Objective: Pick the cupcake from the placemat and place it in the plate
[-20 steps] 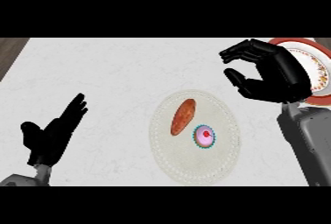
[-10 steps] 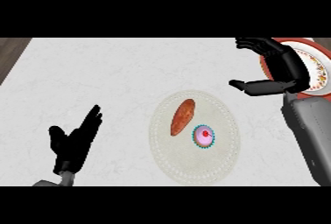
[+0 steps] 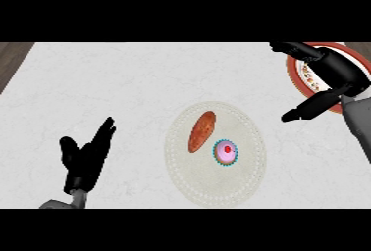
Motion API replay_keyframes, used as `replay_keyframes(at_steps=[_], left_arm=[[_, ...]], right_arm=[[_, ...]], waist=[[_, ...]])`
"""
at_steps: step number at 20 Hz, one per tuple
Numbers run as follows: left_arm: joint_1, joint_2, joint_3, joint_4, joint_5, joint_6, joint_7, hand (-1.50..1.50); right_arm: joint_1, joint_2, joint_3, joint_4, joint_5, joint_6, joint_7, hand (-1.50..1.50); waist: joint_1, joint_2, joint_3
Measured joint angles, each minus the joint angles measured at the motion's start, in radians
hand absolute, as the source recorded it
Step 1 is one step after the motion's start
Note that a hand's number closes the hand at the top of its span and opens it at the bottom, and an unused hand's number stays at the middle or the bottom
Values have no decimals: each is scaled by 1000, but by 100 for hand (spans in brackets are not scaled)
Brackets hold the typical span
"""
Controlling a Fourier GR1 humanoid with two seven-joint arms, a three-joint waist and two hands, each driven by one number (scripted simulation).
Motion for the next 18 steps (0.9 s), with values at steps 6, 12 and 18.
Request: replay_keyframes(at_steps=[6,12,18], left_arm=[[9,0,10,-14,-2,-2,22,0],[22,-14,18,-25,-19,-5,22,0],[20,-22,46,-7,-26,-47,12,0]], right_arm=[[-36,-61,106,-105,108,98,102,-150],[9,-11,179,-268,196,91,271,-150],[93,48,219,-386,302,66,376,-150]], waist=[[-7,-4,-1],[-11,-5,-1],[-9,-4,0]])
